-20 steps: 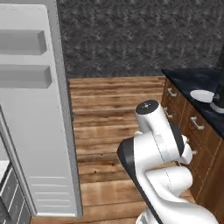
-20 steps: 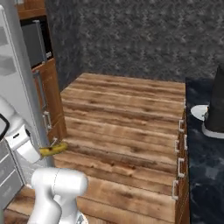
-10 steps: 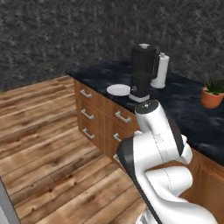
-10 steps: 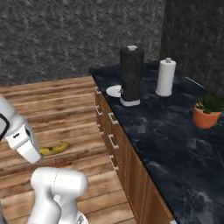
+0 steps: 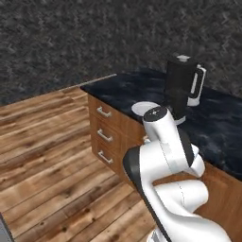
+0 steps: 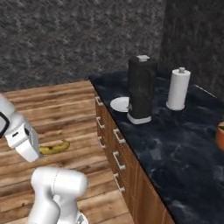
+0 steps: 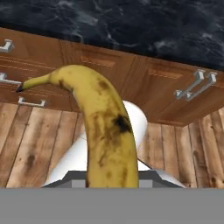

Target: Pick the banana and orange from the fridge and place them on the plate next to the blender to make a fruit smoothie.

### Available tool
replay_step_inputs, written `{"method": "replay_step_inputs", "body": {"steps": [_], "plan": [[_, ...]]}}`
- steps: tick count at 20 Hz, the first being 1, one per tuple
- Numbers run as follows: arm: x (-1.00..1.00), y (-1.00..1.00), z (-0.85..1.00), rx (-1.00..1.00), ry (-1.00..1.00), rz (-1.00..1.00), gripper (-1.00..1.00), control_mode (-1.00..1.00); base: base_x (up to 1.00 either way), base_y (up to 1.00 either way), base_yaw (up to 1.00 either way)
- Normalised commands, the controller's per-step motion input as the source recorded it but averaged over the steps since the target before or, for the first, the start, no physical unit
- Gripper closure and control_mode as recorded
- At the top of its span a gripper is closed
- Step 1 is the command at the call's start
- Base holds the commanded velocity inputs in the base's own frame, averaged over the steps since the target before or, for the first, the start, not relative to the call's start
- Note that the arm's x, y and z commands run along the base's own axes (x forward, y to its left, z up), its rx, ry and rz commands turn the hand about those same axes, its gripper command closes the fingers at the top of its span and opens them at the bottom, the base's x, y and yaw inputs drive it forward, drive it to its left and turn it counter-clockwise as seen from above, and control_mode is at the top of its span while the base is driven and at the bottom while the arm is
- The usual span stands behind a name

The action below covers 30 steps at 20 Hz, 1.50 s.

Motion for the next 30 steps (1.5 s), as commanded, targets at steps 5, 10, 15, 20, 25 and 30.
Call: {"method": "replay_step_inputs", "body": {"steps": [5,10,15,20,25,30], "plan": [[0.0,0.0,0.0,0.0,0.0,0.0,1.0,1.0,1.0,0.13,0.35],[0.0,0.0,0.0,0.0,0.0,0.0,1.0,1.0,1.0,0.02,0.01],[0.0,0.0,0.0,0.0,0.0,0.0,1.0,1.0,0.92,0.3,-0.52],[0.0,0.0,0.0,0.0,0.0,0.0,1.0,1.0,0.63,0.35,-0.74],[0.0,0.0,0.0,0.0,0.0,0.0,1.0,1.0,0.34,0.37,-0.77],[0.0,0.0,0.0,0.0,0.0,0.0,1.0,1.0,0.35,0.25,-0.74]]}}
